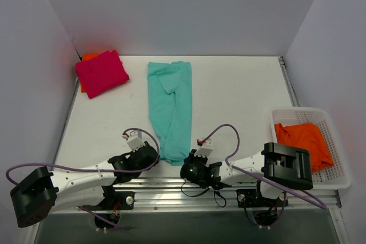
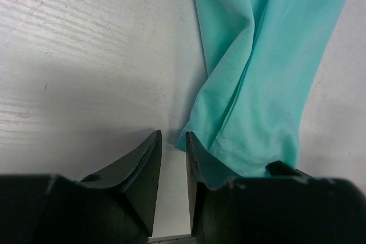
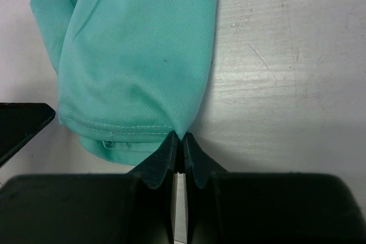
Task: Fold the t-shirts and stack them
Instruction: Grab the bottom of the folded rectangular tshirt with both arms, then fold the folded rectangular tshirt in 1/3 of the way, then grab one side of the 2/3 rectangular tshirt with both arms, then fold the long partially folded tshirt into a neat square, then put the neatly folded tshirt into the corner of the board with the left arm
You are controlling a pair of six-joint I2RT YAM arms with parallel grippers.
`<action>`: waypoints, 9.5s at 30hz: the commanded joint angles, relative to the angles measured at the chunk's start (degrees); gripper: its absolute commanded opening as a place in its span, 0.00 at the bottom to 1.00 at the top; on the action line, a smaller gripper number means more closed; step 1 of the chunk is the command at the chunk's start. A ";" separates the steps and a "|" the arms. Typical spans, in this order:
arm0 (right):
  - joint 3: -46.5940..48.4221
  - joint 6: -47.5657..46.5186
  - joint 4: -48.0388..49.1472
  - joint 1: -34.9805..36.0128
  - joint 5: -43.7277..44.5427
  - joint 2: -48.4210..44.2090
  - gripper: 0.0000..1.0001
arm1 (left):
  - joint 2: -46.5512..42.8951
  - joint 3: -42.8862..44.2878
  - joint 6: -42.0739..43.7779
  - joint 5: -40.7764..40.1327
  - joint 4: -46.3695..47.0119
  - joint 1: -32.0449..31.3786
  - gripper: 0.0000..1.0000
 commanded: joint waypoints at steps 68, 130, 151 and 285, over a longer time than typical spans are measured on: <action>-0.59 -4.48 -11.59 -4.58 0.83 -5.29 0.00 | -10.85 4.37 -0.80 -3.21 -15.32 -4.15 0.02; 52.48 -34.10 -16.96 -35.07 -9.00 25.95 0.00 | 30.43 35.55 26.09 27.91 12.35 37.33 0.02; 56.48 -35.77 -15.91 -41.76 1.00 23.83 1.00 | 40.96 43.42 28.47 30.90 16.33 46.57 0.94; 39.86 -32.42 -6.60 -53.71 -8.57 12.21 1.00 | 50.57 47.09 34.54 35.46 19.38 44.46 0.94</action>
